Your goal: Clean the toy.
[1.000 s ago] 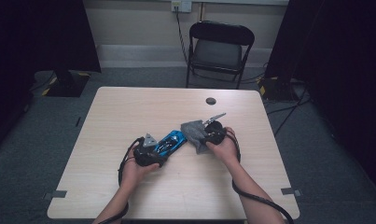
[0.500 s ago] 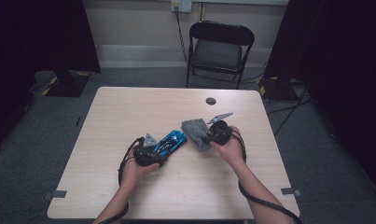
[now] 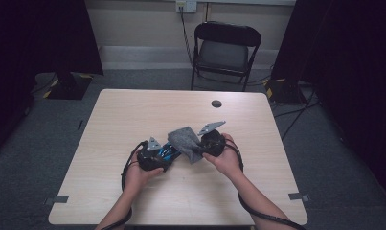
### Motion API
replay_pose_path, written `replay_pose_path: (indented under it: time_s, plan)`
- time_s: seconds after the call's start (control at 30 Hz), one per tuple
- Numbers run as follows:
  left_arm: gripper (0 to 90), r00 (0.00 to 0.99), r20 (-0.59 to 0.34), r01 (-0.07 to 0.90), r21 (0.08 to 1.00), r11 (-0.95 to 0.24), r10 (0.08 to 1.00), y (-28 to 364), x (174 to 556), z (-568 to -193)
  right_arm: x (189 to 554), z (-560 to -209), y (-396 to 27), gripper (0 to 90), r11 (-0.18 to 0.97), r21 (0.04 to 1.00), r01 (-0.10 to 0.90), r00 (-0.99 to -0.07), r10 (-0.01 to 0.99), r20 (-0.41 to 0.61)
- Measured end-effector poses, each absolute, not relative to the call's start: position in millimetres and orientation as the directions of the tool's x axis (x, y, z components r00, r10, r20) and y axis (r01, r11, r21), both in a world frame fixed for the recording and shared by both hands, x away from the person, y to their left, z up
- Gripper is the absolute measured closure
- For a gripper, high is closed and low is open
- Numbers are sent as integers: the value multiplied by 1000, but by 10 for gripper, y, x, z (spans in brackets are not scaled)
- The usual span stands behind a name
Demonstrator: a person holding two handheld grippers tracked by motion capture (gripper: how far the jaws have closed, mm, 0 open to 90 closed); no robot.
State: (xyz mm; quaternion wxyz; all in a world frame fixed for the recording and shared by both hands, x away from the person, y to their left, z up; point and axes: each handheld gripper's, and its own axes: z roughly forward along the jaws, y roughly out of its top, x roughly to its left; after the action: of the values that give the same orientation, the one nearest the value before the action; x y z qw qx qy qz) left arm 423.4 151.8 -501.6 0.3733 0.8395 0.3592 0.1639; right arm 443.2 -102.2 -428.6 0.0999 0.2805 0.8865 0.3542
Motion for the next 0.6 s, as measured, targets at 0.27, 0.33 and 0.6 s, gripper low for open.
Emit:
replay_pose_path:
  time_s: [0.27,0.33,0.6]
  plan:
    - [240,689,7,481,744,-464,725,1518,4234,-5016,4335,-4377,-768,752,625,668,404,-858,513,38]
    - [241,688,7,481,744,-464,725,1518,4233,-5016,4303,-4393,-704,751,643,660,388,-869,495,28]
    - [240,682,0,483,751,-451,732,1511,4231,-5020,4274,-4445,-486,750,705,619,345,-895,446,-9]
